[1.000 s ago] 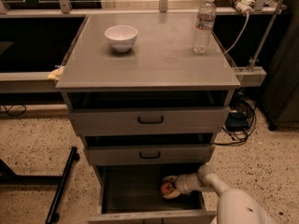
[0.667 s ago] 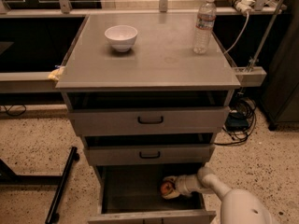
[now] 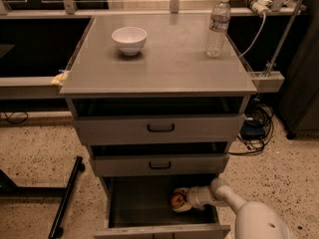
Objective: Place apple into bottom drawer
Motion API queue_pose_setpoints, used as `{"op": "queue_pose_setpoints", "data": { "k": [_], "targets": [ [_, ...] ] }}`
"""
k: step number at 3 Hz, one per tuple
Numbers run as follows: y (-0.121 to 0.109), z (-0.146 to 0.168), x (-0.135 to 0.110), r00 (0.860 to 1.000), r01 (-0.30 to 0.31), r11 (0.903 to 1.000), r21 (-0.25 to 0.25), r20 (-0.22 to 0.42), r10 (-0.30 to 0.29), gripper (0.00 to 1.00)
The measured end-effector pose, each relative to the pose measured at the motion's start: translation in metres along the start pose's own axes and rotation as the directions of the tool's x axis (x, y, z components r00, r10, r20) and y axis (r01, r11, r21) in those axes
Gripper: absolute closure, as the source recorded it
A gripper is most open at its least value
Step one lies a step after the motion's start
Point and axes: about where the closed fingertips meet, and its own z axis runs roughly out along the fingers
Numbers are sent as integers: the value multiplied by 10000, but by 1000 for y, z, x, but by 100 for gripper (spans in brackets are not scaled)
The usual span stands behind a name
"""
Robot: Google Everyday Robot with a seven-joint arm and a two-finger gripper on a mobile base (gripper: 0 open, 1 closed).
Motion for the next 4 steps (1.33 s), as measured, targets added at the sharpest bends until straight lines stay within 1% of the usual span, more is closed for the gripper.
{"op": "queue_pose_setpoints", "data": {
  "k": [2,3,4],
  "targets": [
    [0,0,0,10000,0,10000,-2,1,0,34],
    [0,0,0,10000,0,10000,-2,1,0,13],
    [0,0,0,10000,-1,10000,-4,2,1,0]
  ]
}}
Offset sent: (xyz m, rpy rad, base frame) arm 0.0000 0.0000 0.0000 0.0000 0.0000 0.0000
